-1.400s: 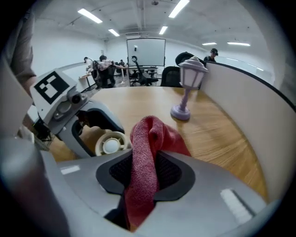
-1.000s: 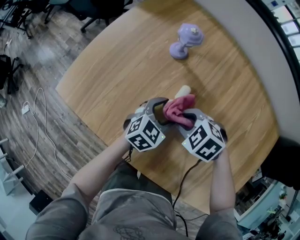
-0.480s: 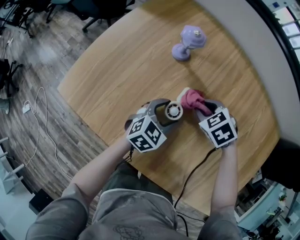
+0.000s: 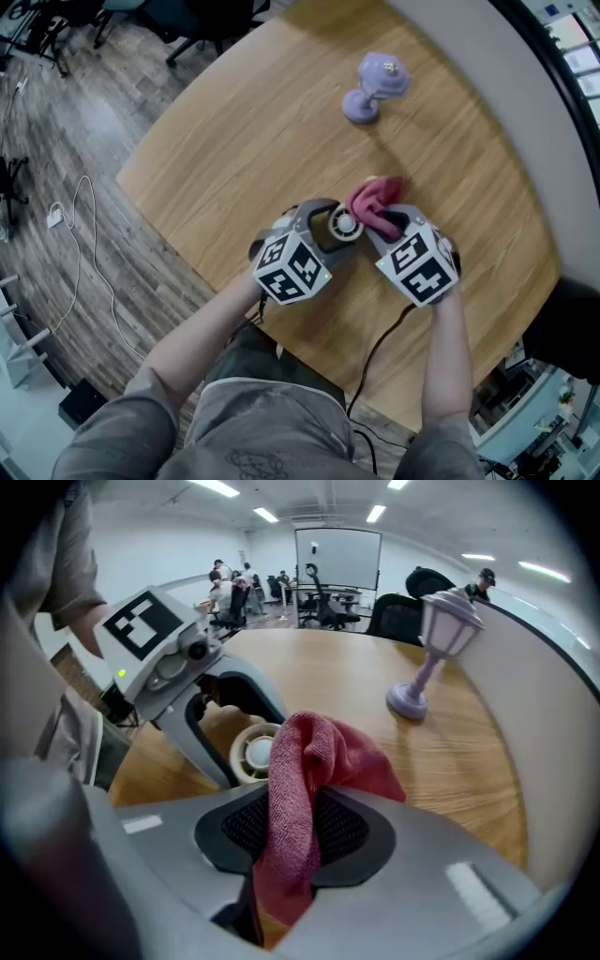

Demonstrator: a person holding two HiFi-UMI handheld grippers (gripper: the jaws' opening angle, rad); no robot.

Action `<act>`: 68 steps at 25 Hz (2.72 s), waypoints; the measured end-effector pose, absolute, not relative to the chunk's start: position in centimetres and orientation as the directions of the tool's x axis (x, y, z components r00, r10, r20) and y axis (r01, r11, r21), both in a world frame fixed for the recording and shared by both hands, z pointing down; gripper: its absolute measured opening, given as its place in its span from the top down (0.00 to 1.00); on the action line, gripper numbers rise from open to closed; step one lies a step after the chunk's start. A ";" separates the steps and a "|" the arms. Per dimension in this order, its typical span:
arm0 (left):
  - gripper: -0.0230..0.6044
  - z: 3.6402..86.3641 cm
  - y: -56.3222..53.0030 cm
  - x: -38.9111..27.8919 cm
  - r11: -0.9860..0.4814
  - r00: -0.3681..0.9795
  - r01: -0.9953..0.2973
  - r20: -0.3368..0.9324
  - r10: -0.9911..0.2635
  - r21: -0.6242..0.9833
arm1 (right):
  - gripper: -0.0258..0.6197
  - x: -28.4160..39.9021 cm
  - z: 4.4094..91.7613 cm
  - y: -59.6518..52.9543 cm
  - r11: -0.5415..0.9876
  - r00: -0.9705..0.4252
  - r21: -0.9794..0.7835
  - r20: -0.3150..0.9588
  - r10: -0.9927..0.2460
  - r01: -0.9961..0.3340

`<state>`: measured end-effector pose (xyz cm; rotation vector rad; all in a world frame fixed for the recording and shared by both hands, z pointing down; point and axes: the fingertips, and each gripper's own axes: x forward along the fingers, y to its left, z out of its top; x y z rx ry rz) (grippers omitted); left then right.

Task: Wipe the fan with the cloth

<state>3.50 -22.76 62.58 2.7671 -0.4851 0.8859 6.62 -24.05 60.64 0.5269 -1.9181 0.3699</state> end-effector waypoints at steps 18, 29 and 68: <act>0.45 61.6 -22.7 3.0 -0.893 0.767 -0.416 0.592 -0.246 0.168 | 0.78 7.3 56.1 -24.2 0.659 -0.397 -0.004 0.801 -0.448 -0.752; 0.45 51.2 -24.5 -0.5 -0.870 0.787 -0.475 0.505 -0.354 0.130 | 0.78 11.5 43.2 -25.0 0.399 -0.281 0.081 0.584 -0.762 -0.913; 0.96 24.6 -16.4 -7.6 -0.776 0.762 -0.621 0.143 -0.631 -0.111 | 0.79 9.0 23.4 -9.5 0.254 -0.261 -0.067 0.133 -0.956 -0.965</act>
